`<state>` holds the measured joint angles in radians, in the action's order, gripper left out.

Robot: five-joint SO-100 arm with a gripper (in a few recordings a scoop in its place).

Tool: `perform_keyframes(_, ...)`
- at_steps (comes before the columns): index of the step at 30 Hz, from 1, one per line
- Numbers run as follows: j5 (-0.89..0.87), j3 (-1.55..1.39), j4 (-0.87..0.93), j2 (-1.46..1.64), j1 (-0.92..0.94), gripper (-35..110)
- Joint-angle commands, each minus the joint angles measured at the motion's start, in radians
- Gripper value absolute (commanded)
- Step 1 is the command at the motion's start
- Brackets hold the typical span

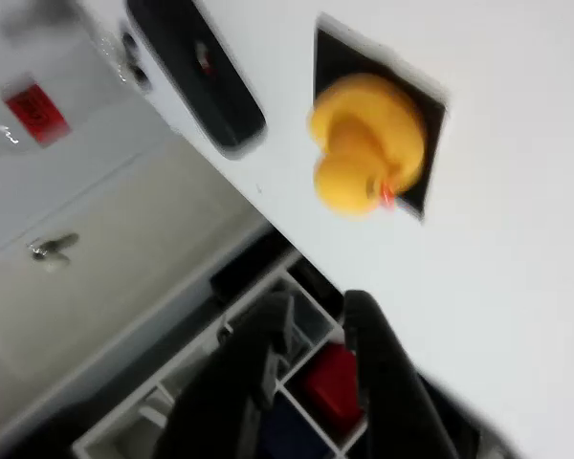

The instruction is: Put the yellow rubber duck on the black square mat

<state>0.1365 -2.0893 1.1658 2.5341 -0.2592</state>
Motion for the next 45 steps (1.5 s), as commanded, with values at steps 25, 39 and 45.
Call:
perform_keyframes(25, -0.12, -0.703, -0.382, 0.356, 0.195, 6)
perform_keyframes(39, -0.117, -0.712, -0.382, 0.356, 0.195, 6)
perform_keyframes(45, -0.117, -0.71, -0.382, 0.356, 0.195, 6)
